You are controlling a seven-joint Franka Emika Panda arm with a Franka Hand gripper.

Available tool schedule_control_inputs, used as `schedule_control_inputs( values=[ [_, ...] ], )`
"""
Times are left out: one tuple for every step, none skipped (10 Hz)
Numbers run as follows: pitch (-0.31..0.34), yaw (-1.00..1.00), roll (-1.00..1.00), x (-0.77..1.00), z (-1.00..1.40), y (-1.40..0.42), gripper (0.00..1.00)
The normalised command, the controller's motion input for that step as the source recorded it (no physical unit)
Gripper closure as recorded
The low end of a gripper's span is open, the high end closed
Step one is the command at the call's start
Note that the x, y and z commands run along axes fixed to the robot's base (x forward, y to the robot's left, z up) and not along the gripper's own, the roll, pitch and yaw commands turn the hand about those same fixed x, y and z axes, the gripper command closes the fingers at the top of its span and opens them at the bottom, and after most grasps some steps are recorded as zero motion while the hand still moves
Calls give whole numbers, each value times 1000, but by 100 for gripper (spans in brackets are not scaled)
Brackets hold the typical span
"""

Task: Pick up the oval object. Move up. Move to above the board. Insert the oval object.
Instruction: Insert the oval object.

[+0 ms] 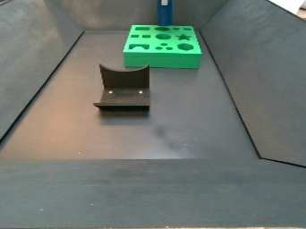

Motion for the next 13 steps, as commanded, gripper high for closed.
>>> schedule_control_inputs(
  values=[
    [0, 0, 54, 74, -289, -169, 100],
    [-6, 0, 59, 40, -291, -154, 100],
    [-3, -23, 61, 77, -309, -146, 100],
    [-10, -34, 44, 74, -306, -117, 100],
    [-11, -34, 14, 197, -257, -63, 100],
    [-47, -57, 0, 274, -283, -46, 100],
    [-43, -97, 0, 386, -277, -40, 100],
    [-50, -129, 0, 391, -283, -23, 100],
    [-46, -131, 0, 417, -303, -3, 100],
    [-70, -126, 0, 274, -343, 0, 100],
    [-94, -54, 19, 0, -574, 0, 100],
    [-140, -180, 34, -440, -823, 163, 100],
    [-161, -151, 33, -526, -871, 197, 100]
  ],
)
